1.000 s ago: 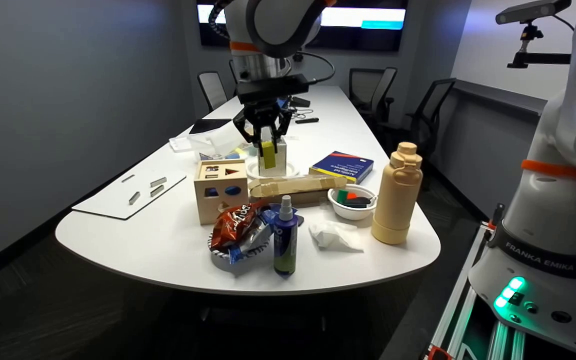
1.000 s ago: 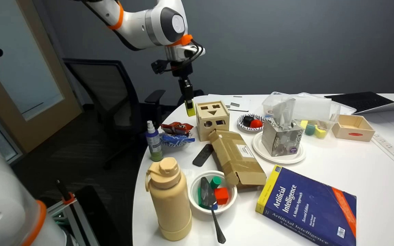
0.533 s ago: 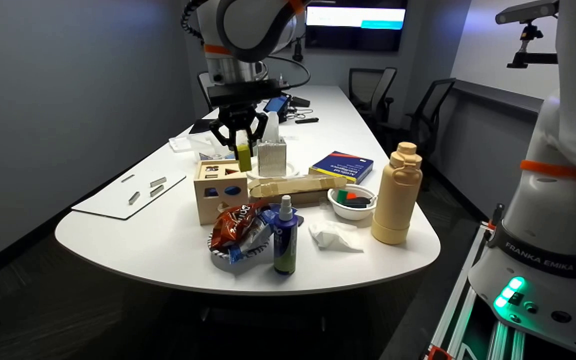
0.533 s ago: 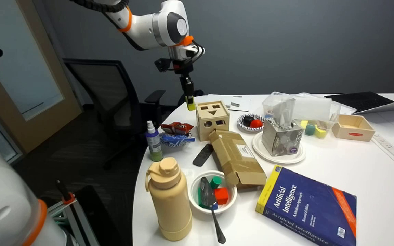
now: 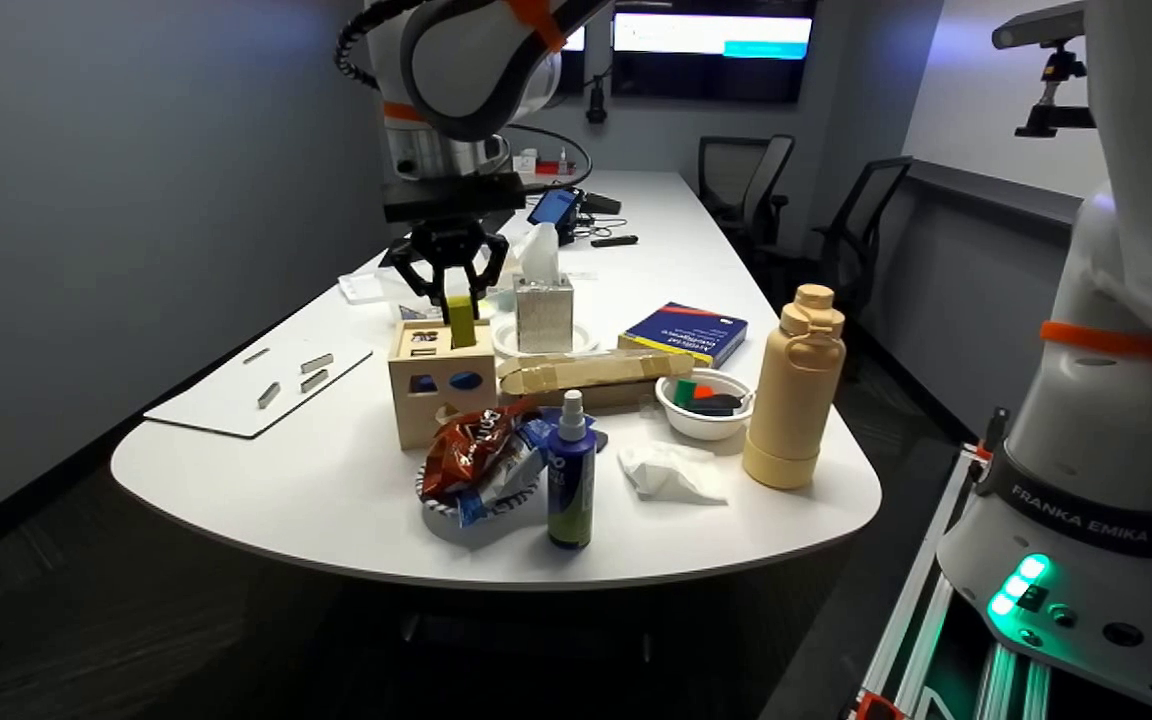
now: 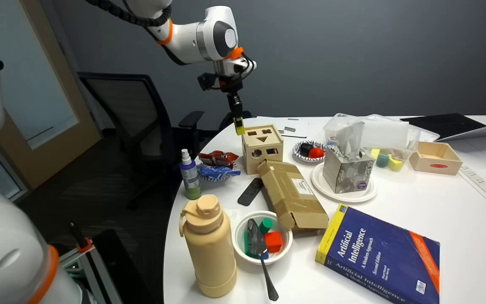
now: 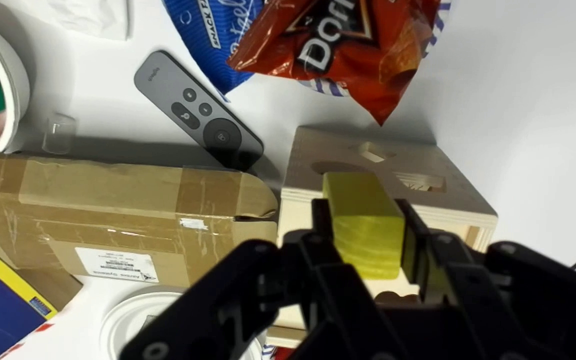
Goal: Remove the yellow block from the white plate and put it inside the shape sorter through the square opening
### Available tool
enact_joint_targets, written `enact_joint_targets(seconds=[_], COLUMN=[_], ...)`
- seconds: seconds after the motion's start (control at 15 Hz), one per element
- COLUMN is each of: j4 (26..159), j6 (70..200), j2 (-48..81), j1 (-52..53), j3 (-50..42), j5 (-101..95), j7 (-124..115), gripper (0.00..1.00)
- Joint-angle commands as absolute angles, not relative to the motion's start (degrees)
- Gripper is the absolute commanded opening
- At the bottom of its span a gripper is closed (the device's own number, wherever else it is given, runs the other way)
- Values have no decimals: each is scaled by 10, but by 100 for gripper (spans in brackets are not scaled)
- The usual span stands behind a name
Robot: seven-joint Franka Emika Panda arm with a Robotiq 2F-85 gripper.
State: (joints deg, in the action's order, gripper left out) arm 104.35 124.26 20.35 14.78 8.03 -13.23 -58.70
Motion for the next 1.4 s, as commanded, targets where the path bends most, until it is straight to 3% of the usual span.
enact_joint_targets(seconds=[0.0,1.33], j4=[993,863], j6=[1242,1253], j2=[242,350], j1=[169,201], j3=[64,14], j5=[-128,-132], j7=[-608,-634], gripper=[8,8])
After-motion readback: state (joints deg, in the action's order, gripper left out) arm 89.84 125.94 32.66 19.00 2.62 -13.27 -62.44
